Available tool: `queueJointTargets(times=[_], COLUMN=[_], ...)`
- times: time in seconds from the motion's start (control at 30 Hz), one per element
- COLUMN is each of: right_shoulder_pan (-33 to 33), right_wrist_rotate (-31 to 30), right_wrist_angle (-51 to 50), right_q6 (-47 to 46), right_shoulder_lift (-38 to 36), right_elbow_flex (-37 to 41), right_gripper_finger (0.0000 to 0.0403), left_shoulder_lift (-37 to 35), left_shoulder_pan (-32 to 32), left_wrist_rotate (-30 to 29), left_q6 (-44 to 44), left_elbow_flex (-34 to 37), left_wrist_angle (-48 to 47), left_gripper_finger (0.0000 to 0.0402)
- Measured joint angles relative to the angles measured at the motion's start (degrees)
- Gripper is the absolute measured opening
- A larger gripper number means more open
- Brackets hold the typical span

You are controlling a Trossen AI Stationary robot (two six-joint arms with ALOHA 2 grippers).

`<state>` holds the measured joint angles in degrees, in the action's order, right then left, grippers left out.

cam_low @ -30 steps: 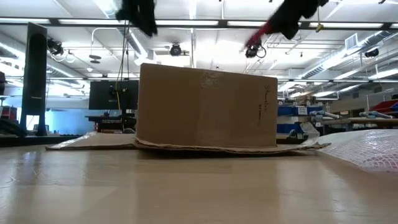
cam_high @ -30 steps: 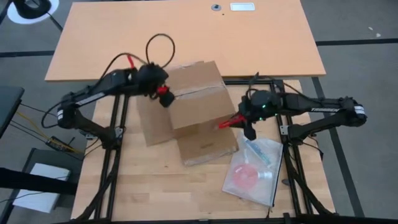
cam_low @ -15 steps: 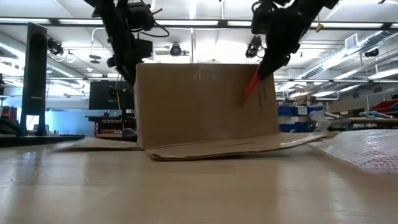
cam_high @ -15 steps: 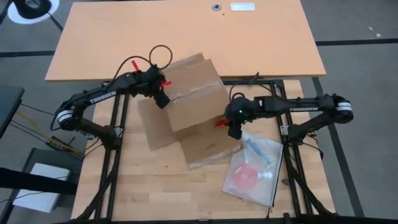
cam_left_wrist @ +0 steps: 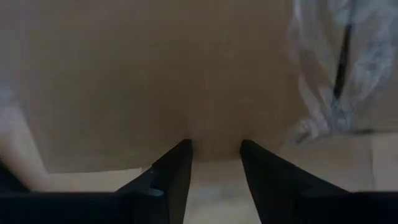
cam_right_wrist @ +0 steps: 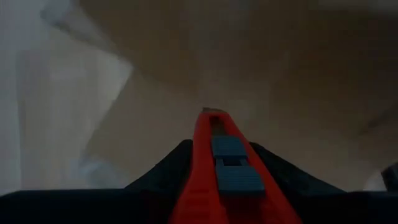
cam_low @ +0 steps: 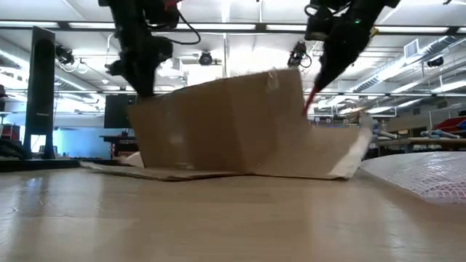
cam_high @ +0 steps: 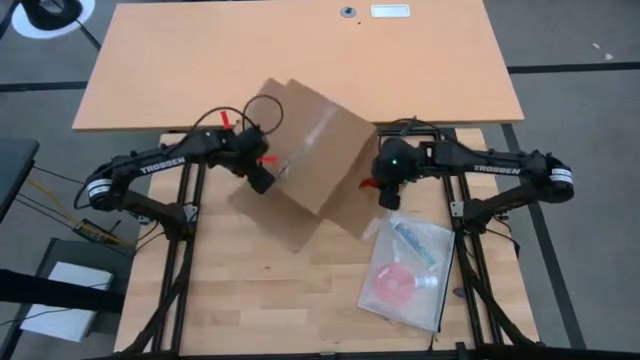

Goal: Unpack boxes
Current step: Break down cardboard box until it is fully flat

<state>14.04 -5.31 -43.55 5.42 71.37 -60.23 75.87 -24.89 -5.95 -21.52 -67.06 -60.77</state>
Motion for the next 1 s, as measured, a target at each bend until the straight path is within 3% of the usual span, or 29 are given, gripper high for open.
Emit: queueJointTargets(times=[0.23, 0.43, 0.6, 0.7, 0.83, 1.0], right_shoulder_pan=[1.6, 4.4, 5.5, 5.6, 5.5, 5.1], right_wrist_rotate=[-0.1, -1.1, -0.6, -0.5, -0.5, -0.5], right_wrist_angle=[-0.7, 2.5, 2.5, 2.6, 1.3, -1.2], right_q6=[5.1, 5.8, 5.8, 5.8, 4.5, 1.3], right_shoulder_lift=[-2.1, -2.1, -2.4, -2.8, -3.2, -3.6], right_elbow_flex=[0.0, 0.0, 0.1, 0.1, -0.7, -3.4], right_gripper_finger=[0.0132, 0.0132, 0.0132, 0.0132, 0.0132, 0.0132], left_shoulder_lift=[-0.4, -1.6, -4.0, -5.0, -5.1, -5.1], left_shoulder_pan=[8.0, 14.6, 16.9, 16.6, 14.3, 8.8], left_wrist_rotate=[2.5, 3.2, 2.4, -1.9, -11.8, -21.8], left_q6=[-10.7, -18.2, -19.5, -16.7, -11.0, -3.6], left_elbow_flex=[-0.1, -0.4, -7.0, -13.1, -19.9, -20.0], left_wrist_angle=[-9.0, -9.7, -10.2, -11.6, -14.7, -15.6], left_gripper_finger=[0.0156, 0.0156, 0.0156, 0.0156, 0.0156, 0.0156])
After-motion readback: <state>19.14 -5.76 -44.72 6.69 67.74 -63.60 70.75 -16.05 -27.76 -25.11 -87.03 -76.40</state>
